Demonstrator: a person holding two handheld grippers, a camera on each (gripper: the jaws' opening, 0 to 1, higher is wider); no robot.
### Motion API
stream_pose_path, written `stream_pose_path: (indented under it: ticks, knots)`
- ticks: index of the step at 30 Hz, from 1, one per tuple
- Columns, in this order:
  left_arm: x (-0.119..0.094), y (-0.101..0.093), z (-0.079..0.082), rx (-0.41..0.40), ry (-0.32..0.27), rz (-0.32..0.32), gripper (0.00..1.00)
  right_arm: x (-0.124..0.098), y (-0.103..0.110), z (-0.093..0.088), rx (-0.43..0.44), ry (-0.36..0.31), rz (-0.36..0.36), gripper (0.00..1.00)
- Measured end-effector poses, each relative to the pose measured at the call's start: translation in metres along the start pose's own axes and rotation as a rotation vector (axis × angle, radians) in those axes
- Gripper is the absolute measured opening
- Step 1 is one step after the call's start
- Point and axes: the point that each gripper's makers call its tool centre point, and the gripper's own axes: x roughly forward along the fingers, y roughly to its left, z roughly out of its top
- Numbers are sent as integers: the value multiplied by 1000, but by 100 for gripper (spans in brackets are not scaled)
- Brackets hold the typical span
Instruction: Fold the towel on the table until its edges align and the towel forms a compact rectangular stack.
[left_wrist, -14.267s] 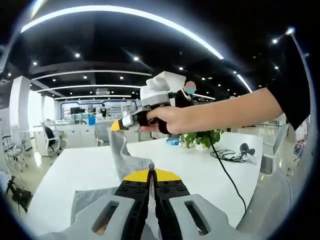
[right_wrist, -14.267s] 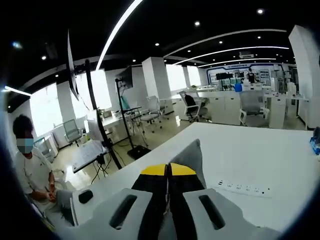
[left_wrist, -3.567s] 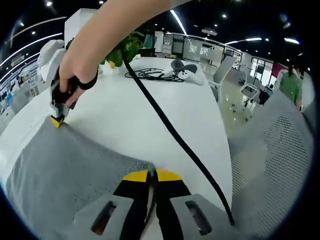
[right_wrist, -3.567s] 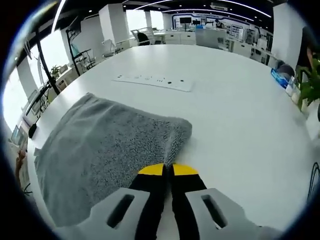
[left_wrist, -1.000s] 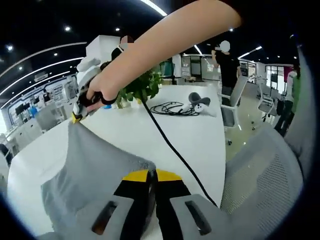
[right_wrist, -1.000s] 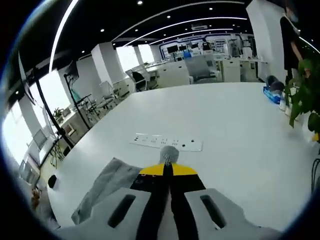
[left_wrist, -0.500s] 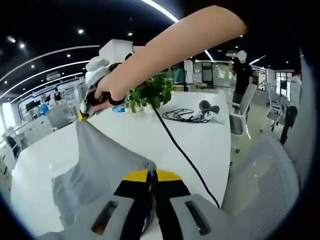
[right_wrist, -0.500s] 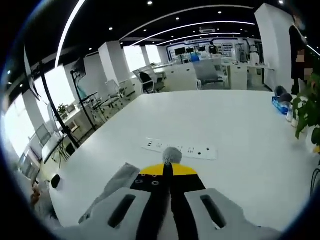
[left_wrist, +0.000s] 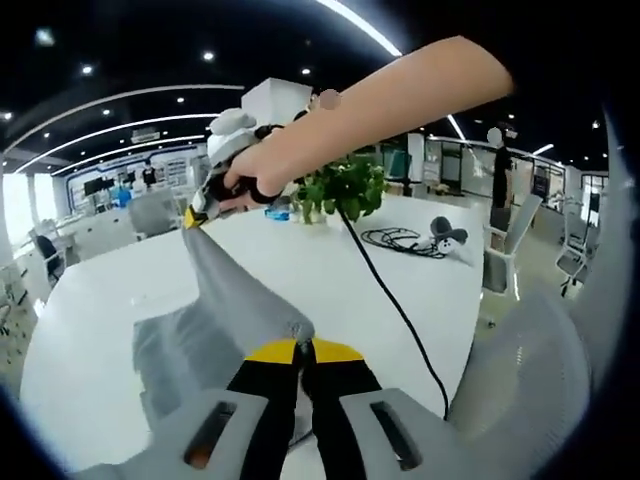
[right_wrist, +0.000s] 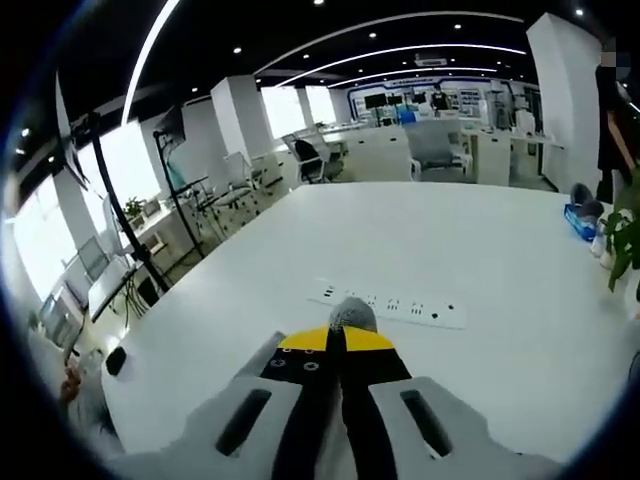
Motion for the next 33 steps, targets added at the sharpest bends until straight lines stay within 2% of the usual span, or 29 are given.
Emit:
stream_pose_path:
  ticks: [7, 22, 33]
  knots:
    - [-18, 26, -16, -60, 12, 64, 4, 16, 19, -3, -6, 12, 11, 0]
    - [-41, 58, -55, -167, 68, 154, 4, 49, 57, -17, -34, 54, 52, 0]
    - [-55, 76, -80, -277, 76, 216, 4, 70, 76, -30, -52, 90, 68, 0]
